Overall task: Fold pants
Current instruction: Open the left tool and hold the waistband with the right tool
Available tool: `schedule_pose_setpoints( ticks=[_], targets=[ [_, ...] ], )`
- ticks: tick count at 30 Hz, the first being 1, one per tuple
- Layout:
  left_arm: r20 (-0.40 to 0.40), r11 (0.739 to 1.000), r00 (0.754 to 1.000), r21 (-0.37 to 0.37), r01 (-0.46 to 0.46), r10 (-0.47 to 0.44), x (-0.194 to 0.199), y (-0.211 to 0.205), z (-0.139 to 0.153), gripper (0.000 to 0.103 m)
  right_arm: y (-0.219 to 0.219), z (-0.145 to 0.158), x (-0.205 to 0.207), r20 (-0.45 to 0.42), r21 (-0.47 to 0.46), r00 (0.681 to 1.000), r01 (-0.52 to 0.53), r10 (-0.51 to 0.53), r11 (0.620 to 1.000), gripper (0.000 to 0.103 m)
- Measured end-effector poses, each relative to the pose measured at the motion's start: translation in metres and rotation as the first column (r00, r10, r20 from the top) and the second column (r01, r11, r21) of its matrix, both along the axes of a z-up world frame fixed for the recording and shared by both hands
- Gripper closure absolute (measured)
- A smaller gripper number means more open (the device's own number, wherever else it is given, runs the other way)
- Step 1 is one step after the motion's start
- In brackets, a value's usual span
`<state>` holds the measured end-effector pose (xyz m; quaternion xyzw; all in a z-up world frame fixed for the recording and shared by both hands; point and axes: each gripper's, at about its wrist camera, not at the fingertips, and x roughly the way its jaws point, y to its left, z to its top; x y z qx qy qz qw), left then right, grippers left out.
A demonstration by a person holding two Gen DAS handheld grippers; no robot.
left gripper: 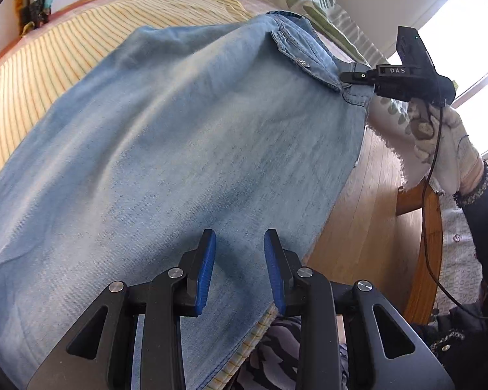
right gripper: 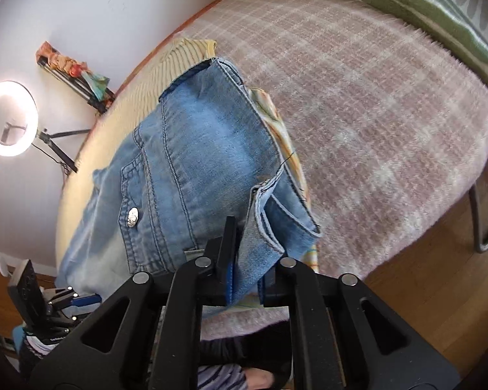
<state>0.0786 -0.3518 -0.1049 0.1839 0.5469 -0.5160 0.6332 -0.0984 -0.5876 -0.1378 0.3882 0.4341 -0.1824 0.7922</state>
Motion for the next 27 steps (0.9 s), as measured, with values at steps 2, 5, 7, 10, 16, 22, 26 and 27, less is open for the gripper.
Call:
schedule_pose_setpoints(
  ticks=[2,5,7,10,16,22,26,27],
  targets=[
    [0.004,1.0,1.0,0.0,0.0,0.0,0.004,0.001,0.001,0.074,0.004,0.009,-0.006,-0.051,-0.054,0.999,0.001,-0.004,0.999,0.084],
    [0.003,1.0,1.0,-0.011,-0.025,0.025,0.015,0.007,0.002,0.074,0.009,0.028,-0.019,-0.149,-0.213,0.988,0.005,-0.037,0.977,0.064],
    [0.006,0.998,0.998,-0.036,-0.055,0.055,0.026,0.009,0.009,0.074,0.014,0.047,-0.024,-0.134,-0.295,0.991,-0.018,-0.023,0.955,0.064],
    [0.007,0.989,0.992,-0.082,-0.123,0.124,0.053,0.011,0.022,0.074,0.012,0.073,-0.025,-0.051,-0.33,0.998,-0.05,0.035,0.943,0.053],
    [0.028,0.961,0.975,-0.178,-0.214,0.222,0.105,0.0,0.04,0.049,-0.002,0.084,0.03,0.006,-0.364,0.985,-0.161,0.175,0.917,0.043],
    [-0.008,0.945,0.965,-0.201,-0.257,0.26,0.147,-0.026,0.032,0.049,-0.036,0.059,0.082,0.045,-0.27,0.976,-0.192,0.212,0.944,0.042],
    [-0.032,0.946,0.963,-0.184,-0.267,0.266,0.163,-0.043,0.019,0.049,-0.053,0.043,0.104,0.048,-0.228,0.976,-0.195,0.212,0.954,0.042],
    [-0.043,0.946,0.964,-0.185,-0.265,0.261,0.164,-0.046,0.015,0.049,-0.057,0.04,0.106,0.054,-0.213,0.976,-0.194,0.21,0.957,0.042]
  ],
)
